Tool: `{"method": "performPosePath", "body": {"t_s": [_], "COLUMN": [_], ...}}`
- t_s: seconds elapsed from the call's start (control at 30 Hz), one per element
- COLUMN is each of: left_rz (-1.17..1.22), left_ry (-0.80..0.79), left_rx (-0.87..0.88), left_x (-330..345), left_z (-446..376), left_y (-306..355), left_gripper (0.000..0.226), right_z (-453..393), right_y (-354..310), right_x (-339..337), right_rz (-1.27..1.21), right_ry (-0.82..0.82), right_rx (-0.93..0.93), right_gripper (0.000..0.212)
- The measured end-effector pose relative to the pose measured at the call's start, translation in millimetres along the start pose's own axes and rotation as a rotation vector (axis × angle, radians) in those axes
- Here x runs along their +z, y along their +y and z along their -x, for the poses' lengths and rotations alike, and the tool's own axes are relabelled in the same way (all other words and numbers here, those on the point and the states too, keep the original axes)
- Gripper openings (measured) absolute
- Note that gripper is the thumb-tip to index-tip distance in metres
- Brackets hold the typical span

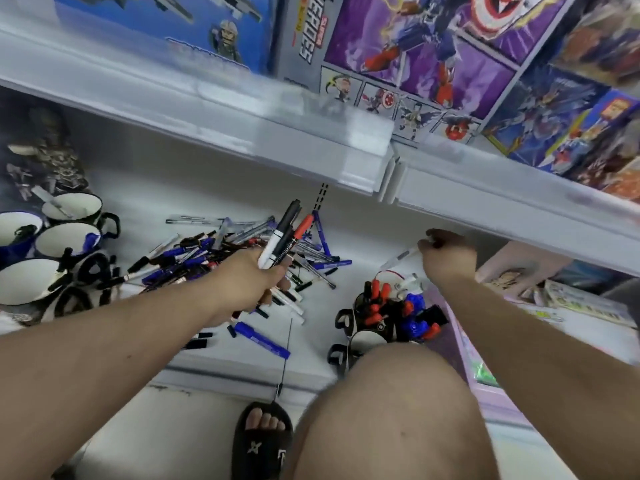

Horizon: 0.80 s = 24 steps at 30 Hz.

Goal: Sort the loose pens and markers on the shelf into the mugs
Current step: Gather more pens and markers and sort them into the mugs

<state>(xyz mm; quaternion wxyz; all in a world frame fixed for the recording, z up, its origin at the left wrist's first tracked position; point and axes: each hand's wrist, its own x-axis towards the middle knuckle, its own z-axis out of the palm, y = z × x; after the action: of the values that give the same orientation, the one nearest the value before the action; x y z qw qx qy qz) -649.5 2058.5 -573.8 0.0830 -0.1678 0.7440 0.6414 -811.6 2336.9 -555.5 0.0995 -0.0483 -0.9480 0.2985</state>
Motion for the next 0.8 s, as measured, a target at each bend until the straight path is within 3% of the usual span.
{"method": "performPosePath", "body": {"t_s": [0.23,0.47,0.7,0.8], "left_rz": [-0.053,-0.166,-0.026,0.112], "left_ry": [-0.085,-0.044,-0.066,-0.103], "left_rx": [-0.069,-0.108,-0.164,-0.193], "left_x": [26,12,6,4], "left_z": [-27,-36,-31,-23], "left_y": [-11,-30,-31,-28], "left_gripper": [0.011,0.012,0.016,0.019], "right_z": [-24,-23,-14,-10], "right_y": [45,66,64,36], "right_x": [41,80,89,76], "right_rz": [0.124,0.231,0.38,0.323], "right_ry": [-0.023,-0.047,-0.227,-0.208], "right_rx": [0.047,0.036,-0.034,-0.09], "right_gripper": [0.029,0.026,0.03,0.033]}}
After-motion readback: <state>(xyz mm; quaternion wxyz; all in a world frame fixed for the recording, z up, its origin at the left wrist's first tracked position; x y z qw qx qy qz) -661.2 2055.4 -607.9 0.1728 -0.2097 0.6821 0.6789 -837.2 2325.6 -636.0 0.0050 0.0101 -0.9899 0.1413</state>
